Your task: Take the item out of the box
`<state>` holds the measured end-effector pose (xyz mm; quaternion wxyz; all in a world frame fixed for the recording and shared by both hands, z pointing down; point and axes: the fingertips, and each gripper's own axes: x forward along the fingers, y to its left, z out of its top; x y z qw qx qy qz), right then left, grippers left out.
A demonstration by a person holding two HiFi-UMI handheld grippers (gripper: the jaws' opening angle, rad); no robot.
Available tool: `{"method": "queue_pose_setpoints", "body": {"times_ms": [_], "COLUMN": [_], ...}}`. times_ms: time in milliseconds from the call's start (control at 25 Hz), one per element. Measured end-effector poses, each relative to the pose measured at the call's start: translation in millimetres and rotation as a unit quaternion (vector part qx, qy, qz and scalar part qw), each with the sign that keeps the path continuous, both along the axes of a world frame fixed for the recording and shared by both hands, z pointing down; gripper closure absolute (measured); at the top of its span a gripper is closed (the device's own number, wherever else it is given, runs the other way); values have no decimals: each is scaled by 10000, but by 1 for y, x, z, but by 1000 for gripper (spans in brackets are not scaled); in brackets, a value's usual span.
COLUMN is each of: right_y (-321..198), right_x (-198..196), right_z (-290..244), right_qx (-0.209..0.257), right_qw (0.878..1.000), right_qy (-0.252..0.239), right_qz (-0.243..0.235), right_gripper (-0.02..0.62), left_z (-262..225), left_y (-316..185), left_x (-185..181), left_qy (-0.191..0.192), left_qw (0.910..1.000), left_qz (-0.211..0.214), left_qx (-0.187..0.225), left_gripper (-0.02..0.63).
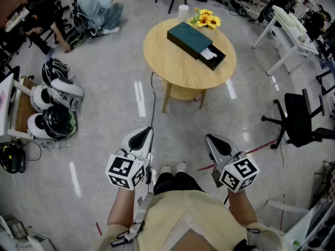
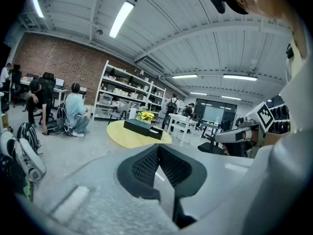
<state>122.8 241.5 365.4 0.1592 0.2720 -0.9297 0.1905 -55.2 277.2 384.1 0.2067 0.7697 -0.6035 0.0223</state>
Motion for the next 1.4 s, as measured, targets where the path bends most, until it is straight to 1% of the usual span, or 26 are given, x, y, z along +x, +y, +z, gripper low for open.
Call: {"method": "queue_pose_setpoints", "body": {"times_ms": [160, 320, 400, 560, 720, 800, 1000, 1120, 1240, 1400], "right_y": [-10, -19, -23, -31, -41, -47, -55, -64, -78, -110], "right_x": [-1, 0, 3, 11, 18, 21, 13, 3, -9, -34], "right_z": [-2, -6, -6, -3, -4, -4, 1, 4, 6, 11], "right_qx": [287, 310, 316, 288, 279, 279, 100, 69, 103, 111], "right_qw": [9995, 9988, 9985, 9981, 9976, 9974, 9972, 9975, 9982, 9993], "right_qy": [-145, -315, -342, -394, -547, -569, -592, -520, -366, -197], "right_qz": [11, -197, -296, -365, -315, -343, -456, -474, -455, -301], "right_gripper": [592, 592, 592, 592, 592, 562, 540, 528, 490, 457], "left_z": [-4, -16, -20, -24, -21, -23, -24, -15, -4, 3], "left_y": [-11, -14, -18, -27, -30, -34, -46, -61, -85, -121], "left_x": [8, 24, 31, 39, 48, 49, 39, 31, 23, 6], "left_qy": [19, 214, 92, -396, -511, -524, -466, -429, -445, -611], "left_qw": [10000, 9997, 9998, 9991, 9986, 9986, 9989, 9990, 9987, 9962], "left_qz": [81, 112, 161, 132, 88, 53, -16, 41, 237, 613], "left_qx": [11, 68, 38, 13, -57, -45, -72, -103, -121, -132], "left_gripper": [603, 603, 603, 601, 601, 601, 601, 601, 601, 601]}}
